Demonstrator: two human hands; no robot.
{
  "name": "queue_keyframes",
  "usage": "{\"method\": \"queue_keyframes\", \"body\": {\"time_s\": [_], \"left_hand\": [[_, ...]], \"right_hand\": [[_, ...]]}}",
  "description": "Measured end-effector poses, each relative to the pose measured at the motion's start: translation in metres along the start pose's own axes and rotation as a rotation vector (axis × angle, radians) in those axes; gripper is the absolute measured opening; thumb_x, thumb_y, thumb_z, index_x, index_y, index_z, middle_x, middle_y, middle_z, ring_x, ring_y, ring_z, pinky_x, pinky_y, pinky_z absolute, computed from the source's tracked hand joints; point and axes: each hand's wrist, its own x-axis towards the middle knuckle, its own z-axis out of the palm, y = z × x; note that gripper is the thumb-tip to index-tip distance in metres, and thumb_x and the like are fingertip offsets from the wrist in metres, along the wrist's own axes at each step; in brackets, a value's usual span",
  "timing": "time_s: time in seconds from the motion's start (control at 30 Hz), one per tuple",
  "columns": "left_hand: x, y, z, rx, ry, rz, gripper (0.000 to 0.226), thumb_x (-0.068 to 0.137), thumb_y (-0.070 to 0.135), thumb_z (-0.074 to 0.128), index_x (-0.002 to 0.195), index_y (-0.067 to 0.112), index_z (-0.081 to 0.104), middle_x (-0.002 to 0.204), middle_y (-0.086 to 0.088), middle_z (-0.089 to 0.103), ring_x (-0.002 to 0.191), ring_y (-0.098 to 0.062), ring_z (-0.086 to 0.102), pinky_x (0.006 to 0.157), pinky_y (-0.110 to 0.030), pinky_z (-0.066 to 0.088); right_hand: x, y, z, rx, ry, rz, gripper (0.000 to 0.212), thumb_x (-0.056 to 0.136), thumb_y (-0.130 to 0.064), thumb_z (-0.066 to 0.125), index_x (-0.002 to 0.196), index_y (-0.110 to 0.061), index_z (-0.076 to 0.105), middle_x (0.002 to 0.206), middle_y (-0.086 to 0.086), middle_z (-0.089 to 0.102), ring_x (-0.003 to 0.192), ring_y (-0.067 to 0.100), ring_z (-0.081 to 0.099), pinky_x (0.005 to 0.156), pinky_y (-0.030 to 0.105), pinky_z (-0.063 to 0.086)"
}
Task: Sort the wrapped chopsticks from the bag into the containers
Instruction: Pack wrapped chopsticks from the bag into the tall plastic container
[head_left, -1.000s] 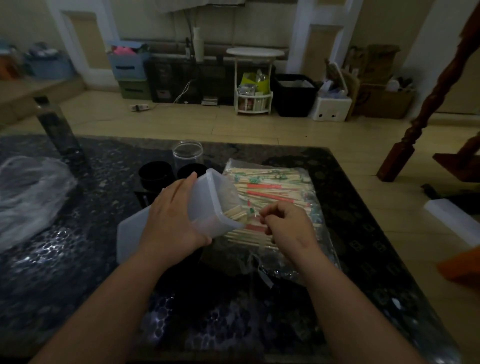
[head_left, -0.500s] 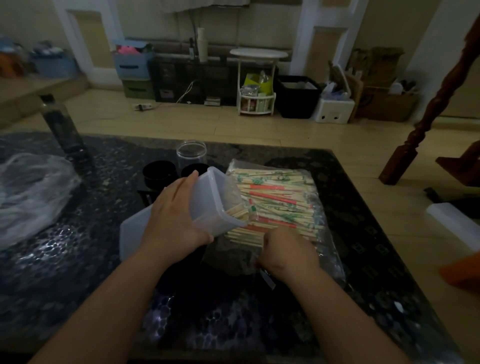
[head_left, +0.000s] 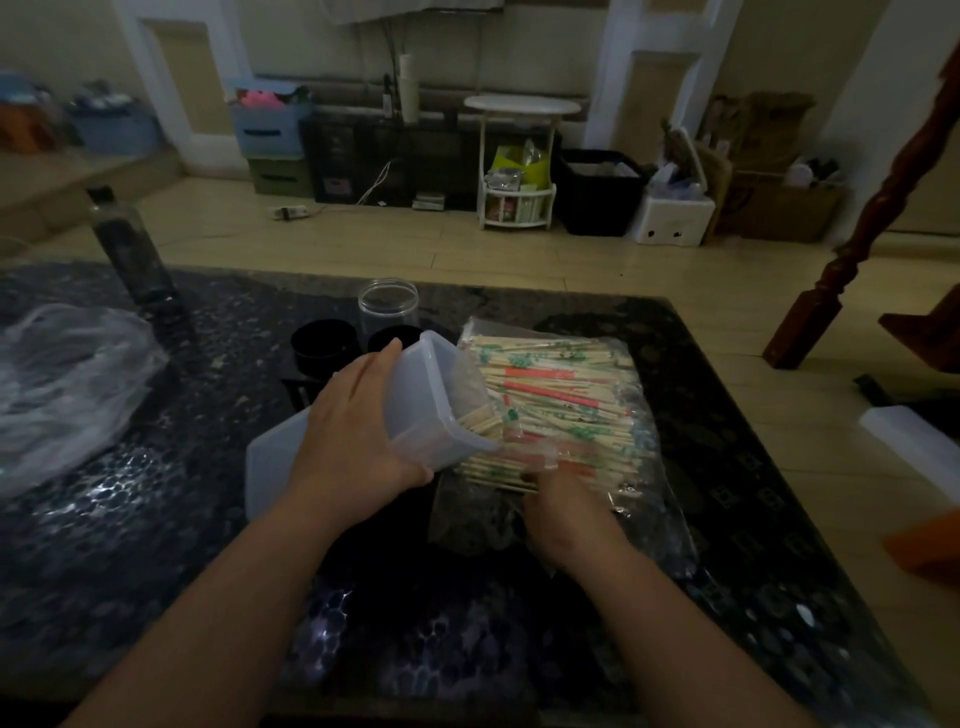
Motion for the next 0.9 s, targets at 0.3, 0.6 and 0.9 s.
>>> {"method": "queue_keyframes", "body": {"time_s": [0.3,0.6,0.9], "left_hand": [[0.0,0.001,0.0,-0.017,0.006,0.0,0.129,0.055,0.033,0.092,0.154,0.034,0.009,0.157,0.008,0.019,0.142,-0.009,0.014,0.112,-0.033,0.019],[0.001,-0.002,-0.002,-0.02,0.004,-0.005,0.13,0.056,0.036,0.092,0.154,0.036,0.007,0.158,0.01,0.017,0.143,-0.009,0.013,0.113,-0.034,0.019],[0.0,0.001,-0.001,-0.006,0.003,-0.005,0.129,0.056,0.035,0.092,0.154,0.034,0.009,0.157,0.009,0.019,0.142,-0.01,0.014,0.113,-0.033,0.019]], "right_hand": [[0.003,0.017,0.004,-0.176,-0.073,-0.021,0.064,0.096,-0.026,0.047,0.155,-0.02,0.025,0.145,0.01,0.046,0.13,0.031,0.046,0.105,0.037,0.038],[0.008,0.027,0.016,-0.28,0.03,-0.08,0.05,0.098,-0.019,0.041,0.147,-0.029,0.041,0.151,-0.002,0.035,0.13,0.029,0.034,0.107,0.036,0.032],[0.01,0.028,0.016,-0.222,0.001,-0.057,0.053,0.098,-0.026,0.048,0.149,-0.028,0.033,0.148,0.003,0.038,0.13,0.03,0.036,0.106,0.037,0.034]]}}
